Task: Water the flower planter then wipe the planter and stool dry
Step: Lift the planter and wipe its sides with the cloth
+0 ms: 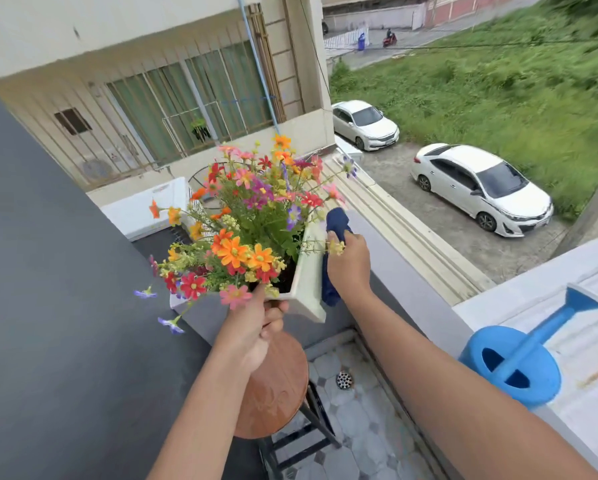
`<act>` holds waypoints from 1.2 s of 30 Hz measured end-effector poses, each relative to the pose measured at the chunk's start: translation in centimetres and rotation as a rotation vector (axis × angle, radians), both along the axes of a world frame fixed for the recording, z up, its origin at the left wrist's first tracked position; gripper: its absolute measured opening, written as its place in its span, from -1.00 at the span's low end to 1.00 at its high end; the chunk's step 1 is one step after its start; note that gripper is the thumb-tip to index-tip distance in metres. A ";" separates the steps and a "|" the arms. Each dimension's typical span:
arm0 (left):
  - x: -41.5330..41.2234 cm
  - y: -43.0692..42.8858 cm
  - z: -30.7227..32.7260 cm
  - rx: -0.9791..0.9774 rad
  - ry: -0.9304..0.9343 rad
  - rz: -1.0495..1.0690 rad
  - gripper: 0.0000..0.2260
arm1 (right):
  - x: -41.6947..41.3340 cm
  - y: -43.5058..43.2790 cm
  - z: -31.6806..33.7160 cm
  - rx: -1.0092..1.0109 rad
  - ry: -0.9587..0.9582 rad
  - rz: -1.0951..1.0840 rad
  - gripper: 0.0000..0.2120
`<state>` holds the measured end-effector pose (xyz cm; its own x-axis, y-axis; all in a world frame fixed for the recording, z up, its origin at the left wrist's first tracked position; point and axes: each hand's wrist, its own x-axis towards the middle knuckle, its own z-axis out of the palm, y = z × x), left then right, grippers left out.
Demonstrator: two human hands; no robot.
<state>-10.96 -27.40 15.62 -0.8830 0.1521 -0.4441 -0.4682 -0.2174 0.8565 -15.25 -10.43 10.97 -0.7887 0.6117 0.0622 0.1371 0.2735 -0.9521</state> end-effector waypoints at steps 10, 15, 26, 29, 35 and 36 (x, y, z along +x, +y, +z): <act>-1.5 0.8 -0.4 -0.053 0.057 0.060 -0.80 | 4.4 -3.7 -0.3 0.078 0.084 0.123 -0.53; -0.8 1.6 -1.0 -0.071 0.043 0.014 -0.85 | 3.6 -3.1 2.6 -0.207 0.215 0.126 -0.54; -0.2 1.2 -0.2 -0.008 -0.026 -0.067 -0.83 | -2.1 2.6 0.4 0.028 -0.075 -0.020 -0.59; -0.7 1.7 -0.5 -0.026 0.001 -0.028 -0.81 | -0.1 1.2 0.0 0.004 -0.010 -0.013 -0.58; -2.2 2.1 -0.7 -0.011 0.036 0.058 -0.78 | 4.8 -4.1 0.1 0.059 0.282 0.109 -0.74; -2.3 2.0 -0.5 -0.019 0.043 0.056 -0.77 | 5.5 -4.4 0.0 0.051 0.310 0.122 -0.69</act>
